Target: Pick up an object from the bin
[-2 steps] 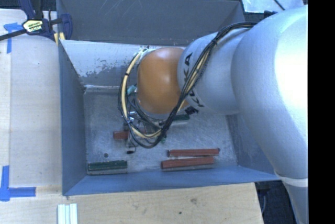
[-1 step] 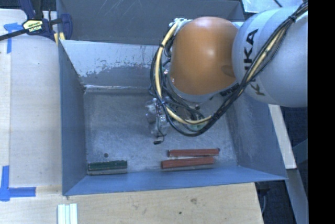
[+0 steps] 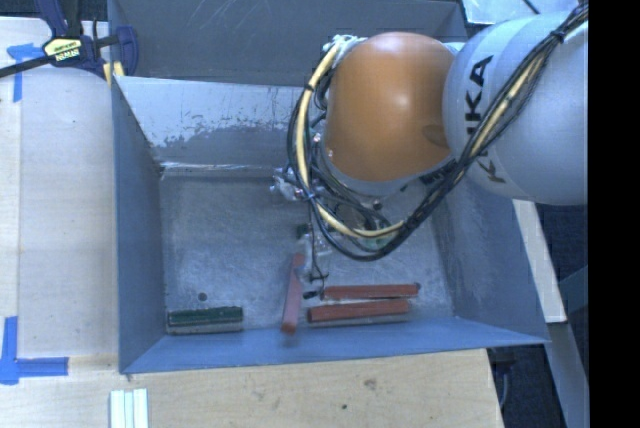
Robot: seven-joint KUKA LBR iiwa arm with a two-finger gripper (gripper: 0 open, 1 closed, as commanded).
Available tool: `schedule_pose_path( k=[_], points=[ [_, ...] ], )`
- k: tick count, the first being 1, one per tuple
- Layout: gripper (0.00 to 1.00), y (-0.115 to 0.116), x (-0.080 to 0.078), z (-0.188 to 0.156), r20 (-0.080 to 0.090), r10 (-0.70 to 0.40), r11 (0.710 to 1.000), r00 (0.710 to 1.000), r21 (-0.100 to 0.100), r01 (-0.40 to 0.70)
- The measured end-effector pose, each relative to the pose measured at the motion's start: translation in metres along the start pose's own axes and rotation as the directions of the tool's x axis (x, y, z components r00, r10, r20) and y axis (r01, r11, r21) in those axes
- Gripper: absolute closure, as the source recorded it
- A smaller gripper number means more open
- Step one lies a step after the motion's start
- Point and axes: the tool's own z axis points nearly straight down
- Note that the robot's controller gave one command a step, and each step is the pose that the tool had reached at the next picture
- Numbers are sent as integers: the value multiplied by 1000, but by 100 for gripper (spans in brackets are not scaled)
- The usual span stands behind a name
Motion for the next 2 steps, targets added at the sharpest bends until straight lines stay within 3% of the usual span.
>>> schedule_pose_path(
  k=[1, 2],
  points=[
    [0, 0, 0, 0, 0, 0, 1000, 1000, 0, 0],
    [0, -17, -3, 47, 7, -65, 998, 998, 1, 65]
  ],
)
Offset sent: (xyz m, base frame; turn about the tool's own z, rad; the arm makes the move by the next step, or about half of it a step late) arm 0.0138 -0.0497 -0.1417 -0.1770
